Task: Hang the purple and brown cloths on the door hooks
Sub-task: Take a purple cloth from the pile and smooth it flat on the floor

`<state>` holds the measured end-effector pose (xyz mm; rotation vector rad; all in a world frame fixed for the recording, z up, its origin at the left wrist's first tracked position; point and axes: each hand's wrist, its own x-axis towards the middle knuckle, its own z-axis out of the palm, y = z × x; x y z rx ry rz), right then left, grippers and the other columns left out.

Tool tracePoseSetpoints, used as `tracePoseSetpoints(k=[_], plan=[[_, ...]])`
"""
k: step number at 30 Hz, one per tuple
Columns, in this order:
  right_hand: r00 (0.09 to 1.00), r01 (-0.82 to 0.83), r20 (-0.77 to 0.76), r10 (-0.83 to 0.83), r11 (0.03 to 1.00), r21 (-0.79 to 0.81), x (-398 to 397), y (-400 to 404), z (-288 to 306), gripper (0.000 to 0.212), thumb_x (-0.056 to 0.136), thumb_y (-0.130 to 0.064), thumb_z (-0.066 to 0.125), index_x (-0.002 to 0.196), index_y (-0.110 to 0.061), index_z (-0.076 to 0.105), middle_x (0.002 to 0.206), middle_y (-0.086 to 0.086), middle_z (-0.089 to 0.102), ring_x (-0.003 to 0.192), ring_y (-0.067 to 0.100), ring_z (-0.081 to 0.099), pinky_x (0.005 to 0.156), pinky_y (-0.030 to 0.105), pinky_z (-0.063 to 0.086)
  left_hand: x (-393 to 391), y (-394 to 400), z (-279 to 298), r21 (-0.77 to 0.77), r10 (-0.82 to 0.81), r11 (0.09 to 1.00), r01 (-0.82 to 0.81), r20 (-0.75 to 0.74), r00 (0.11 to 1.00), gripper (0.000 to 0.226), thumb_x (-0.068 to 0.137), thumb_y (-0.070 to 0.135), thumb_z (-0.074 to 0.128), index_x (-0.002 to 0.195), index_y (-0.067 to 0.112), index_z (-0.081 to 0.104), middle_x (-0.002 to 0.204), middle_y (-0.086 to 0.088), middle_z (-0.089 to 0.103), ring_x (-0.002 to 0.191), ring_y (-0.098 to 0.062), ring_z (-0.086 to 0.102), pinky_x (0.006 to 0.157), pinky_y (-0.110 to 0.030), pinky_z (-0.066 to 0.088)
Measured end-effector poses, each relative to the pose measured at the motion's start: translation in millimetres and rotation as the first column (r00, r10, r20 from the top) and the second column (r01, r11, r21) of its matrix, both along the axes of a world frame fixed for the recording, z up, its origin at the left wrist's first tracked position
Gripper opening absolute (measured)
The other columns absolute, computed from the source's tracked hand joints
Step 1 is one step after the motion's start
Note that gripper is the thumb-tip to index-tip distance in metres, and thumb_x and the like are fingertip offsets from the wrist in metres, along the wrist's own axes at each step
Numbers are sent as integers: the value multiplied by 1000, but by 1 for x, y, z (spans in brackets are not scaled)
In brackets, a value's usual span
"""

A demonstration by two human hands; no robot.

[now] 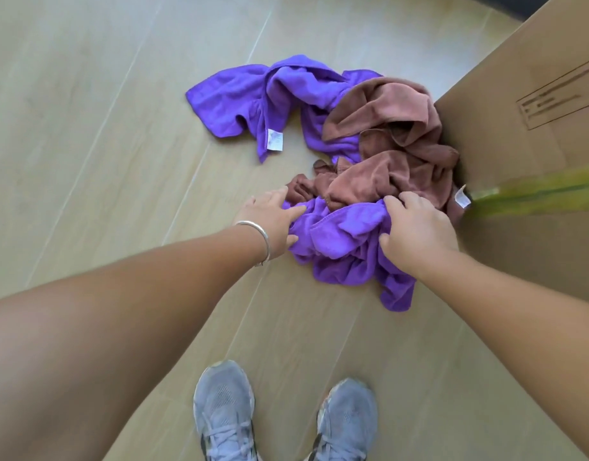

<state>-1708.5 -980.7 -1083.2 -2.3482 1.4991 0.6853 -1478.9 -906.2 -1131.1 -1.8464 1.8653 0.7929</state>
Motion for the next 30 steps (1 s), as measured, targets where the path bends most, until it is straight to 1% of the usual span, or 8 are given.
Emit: tracePoseSetpoints(k=[2,4,7,12,15,21,26,30], plan=[[1000,-20,6,21,999,-49,0,-2,-10,44,87,-26,56,130,-17,51,124,7,52,118,30,45,87,40,39,2,1,-9,-13,4,1000,-5,-38,999,39,97,45,46,135,43,50,161,-7,10,146,-24,15,114,-40,24],[999,-28,25,31,994,-105,-1,0,-8,28,88,-19,51,114,-15,61,109,7,58,109,32,50,74,39,37,6,8,-6,-7,39,999,-39,-60,997,34,100,43,41,130,42,56,162,-6,11,147,-23,13,116,-40,22],[998,-51,27,54,993,-103,-1,12,12,19,84,-12,48,93,-12,64,91,5,57,98,32,52,63,35,28,13,28,17,-3,102,995,-103,-85,991,37,102,45,35,129,35,59,161,-5,14,147,-22,15,116,-38,21],[993,-114,-2,114,993,10,10,33,77,11,73,-14,56,84,-14,61,82,0,49,94,30,52,62,34,33,35,66,82,45,195,980,-192,-108,975,40,103,46,31,137,41,51,162,-4,14,148,-20,12,117,-34,16],[988,-156,23,155,986,54,26,40,122,11,67,-21,57,75,-15,61,77,-3,46,90,28,52,60,32,28,58,88,125,51,259,965,-256,-91,961,40,103,46,29,137,41,50,161,-4,17,148,-19,12,115,-33,17],[940,-340,-27,340,940,9,83,44,200,6,81,-16,55,78,-15,59,91,2,60,92,29,53,65,36,37,126,142,209,47,414,910,-413,-16,910,40,103,42,31,133,31,56,160,-4,20,147,-20,16,113,-34,20],[855,-516,-77,513,856,-31,173,60,250,19,86,-23,52,102,-22,62,100,-1,60,97,25,54,68,34,40,201,207,282,-10,537,843,-537,57,842,39,104,41,30,131,32,56,157,1,28,145,-19,22,110,-33,24],[807,-590,-8,590,806,-45,266,95,285,7,84,-19,49,81,-22,54,86,-1,53,90,25,54,63,33,37,257,287,342,-60,658,752,-656,136,741,37,103,40,31,127,32,57,153,4,34,144,-18,25,110,-34,23]])
